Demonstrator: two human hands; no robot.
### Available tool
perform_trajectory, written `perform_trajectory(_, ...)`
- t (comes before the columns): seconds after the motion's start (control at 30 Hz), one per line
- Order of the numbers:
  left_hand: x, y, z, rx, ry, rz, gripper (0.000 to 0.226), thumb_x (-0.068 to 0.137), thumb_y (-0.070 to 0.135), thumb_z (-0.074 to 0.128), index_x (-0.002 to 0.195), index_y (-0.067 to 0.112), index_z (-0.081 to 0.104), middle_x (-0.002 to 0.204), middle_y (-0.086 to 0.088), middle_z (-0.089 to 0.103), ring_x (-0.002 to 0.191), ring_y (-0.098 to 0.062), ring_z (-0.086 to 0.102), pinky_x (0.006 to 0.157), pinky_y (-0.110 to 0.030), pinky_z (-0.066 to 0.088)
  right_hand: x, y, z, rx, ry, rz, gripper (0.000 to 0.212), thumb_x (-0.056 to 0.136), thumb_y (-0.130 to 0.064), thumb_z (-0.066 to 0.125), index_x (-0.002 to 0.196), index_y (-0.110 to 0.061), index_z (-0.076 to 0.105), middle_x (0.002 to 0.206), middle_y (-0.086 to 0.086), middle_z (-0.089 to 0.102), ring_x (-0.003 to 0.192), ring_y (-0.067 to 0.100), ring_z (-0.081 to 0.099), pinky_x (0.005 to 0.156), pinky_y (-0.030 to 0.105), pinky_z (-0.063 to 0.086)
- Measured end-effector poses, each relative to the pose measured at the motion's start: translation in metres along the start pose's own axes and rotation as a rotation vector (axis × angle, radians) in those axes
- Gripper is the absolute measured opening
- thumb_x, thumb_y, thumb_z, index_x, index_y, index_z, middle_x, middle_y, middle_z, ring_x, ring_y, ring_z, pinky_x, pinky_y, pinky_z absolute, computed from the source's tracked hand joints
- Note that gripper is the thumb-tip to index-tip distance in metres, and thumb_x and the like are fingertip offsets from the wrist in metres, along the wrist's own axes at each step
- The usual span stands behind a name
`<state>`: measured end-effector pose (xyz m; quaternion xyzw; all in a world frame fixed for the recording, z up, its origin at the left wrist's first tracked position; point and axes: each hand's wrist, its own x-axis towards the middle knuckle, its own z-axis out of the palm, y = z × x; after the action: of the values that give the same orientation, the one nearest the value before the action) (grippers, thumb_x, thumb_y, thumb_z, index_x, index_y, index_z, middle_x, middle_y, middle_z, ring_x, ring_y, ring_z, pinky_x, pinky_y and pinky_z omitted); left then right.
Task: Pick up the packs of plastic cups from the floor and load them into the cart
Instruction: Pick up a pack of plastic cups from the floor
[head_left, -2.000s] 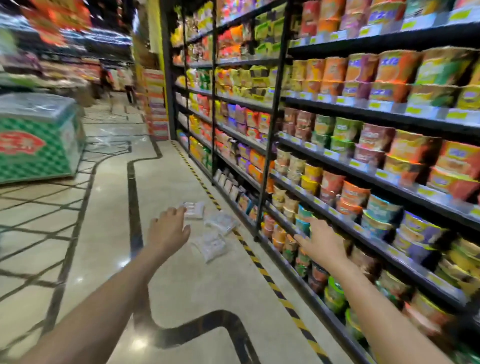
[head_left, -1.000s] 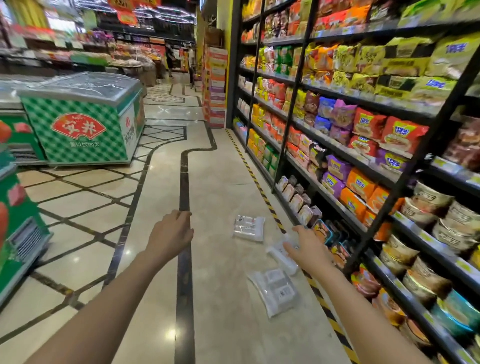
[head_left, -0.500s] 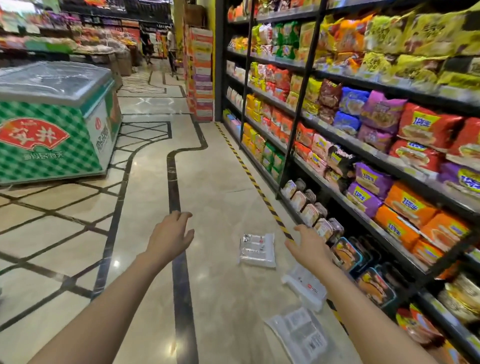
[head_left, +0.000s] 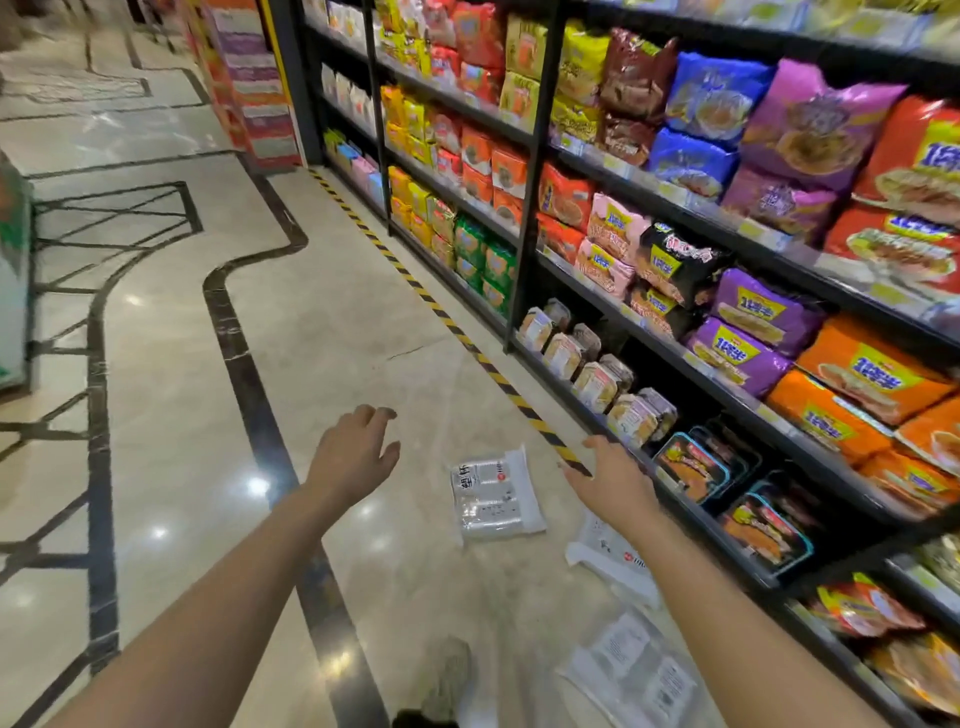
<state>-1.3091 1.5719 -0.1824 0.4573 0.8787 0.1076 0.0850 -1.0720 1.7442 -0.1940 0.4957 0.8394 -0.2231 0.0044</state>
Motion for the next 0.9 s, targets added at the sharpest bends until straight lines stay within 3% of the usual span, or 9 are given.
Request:
perform_trajectory(0.43,0.288,-0.035,0.125,0.002,-0.278,0.168,0.045,0.091,0.025,0.05,0.133,0.01,0.043,0.13,-0.014,0.048,0.118,-0.034,0.048,0.092,-0.04,0.04,0.22,-0.015,0.106,0.117,-0.092,0.273,0.046,0.091,-0.035,0.052,0.132,-0.016,0.043,0.13,0.009,0.051,0.119,0.027,0.049,0.092,0.037,0.043)
perform_trajectory(0.67,0.4,-0.053,0.261,0.055,-0.394,0.324,0.045,0.092,0.023,0.049,0.134,0.01,0.042,0.133,-0.015,0.046,0.12,-0.034,0.046,0.094,-0.04,0.039,0.29,0.009,0.229,0.208,-0.089,0.461,0.045,0.092,-0.035,0.051,0.132,-0.018,0.041,0.128,0.007,0.05,0.119,0.027,0.049,0.094,0.037,0.042)
perform_trajectory(0.9,0.481,-0.077,0.445,0.069,-0.432,0.45,0.043,0.091,0.022,0.05,0.132,0.009,0.044,0.129,-0.018,0.047,0.117,-0.036,0.047,0.091,-0.043,0.041,0.362,0.064,0.383,0.305,0.009,0.661,0.045,0.092,-0.032,0.051,0.134,-0.017,0.04,0.13,0.007,0.048,0.115,0.027,0.051,0.094,0.038,0.042)
